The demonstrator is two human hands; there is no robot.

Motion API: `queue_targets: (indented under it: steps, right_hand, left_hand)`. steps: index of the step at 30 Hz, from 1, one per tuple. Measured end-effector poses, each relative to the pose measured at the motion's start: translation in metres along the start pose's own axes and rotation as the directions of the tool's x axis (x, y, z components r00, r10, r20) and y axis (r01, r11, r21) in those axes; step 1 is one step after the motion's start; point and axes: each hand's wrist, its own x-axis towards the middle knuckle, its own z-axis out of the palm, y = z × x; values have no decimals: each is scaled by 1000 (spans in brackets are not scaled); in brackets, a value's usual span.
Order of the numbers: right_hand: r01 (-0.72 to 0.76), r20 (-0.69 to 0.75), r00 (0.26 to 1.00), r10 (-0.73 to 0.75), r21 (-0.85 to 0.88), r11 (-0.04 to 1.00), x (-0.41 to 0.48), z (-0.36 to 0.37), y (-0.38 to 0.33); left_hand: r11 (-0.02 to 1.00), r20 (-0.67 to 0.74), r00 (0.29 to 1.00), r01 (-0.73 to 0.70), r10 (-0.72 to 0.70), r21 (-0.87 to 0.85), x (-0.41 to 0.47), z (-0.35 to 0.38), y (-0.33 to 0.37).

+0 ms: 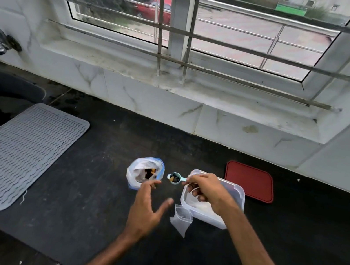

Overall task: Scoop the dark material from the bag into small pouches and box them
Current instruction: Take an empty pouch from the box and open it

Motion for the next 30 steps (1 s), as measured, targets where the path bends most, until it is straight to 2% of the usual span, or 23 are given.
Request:
queue_targets:
  steps: [3,6,10,13,16,19,20,22,23,24,26,30]
  right_hand:
    - [-12,-10,1000,12,-25,1000,-17,-16,18]
    - [-35,-21,999,34,-83,996,-25,-27,34]
    - [-33,-43,999,27,-147,989,-28,-33,51]
    - [-16,-62,998,2,-217,976,-29,-34,63]
    - [62,-68,993,-95,-377,924,-30,-28,71]
    - [195,-57,952,-299,-643,741,-36,-17,76]
    - [239,-25,925,-380,-739,630,-38,-13,78]
    - [326,117,844,-524,-887,326,-44,-5,82]
    - [362,195,795,-574,-912,191,-46,-3,84]
    - [392,251,754,-608,-914,109,-48,-1,87]
    - [412,296,705,-644,-910,33,-51,-1,90]
    - [405,245,643,-726,-913,51,-52,-7,100]
  left_hand:
    - [988,160,975,149,-152,28,-25,33,-10]
    - [968,196,949,251,-246,-1,-34,55,-8]
    - [972,124,964,236,-236,17,-38,72,-2]
    - [974,104,970,222,-218,-32,-43,75,5]
    - [981,80,981,183,-177,-67,-47,75,7]
    - [982,65,985,168,-162,-88,-51,75,7]
    - [979,65,984,174,-168,-104,-51,75,7]
    - [969,75,978,202,-192,-143,-50,75,8]
    - [965,82,976,212,-202,-153,-49,74,9]
    - [963,84,975,218,-207,-156,-48,74,9]
    - [965,83,976,211,-200,-156,-46,73,9]
    - [964,77,979,199,-189,-176,-42,71,9]
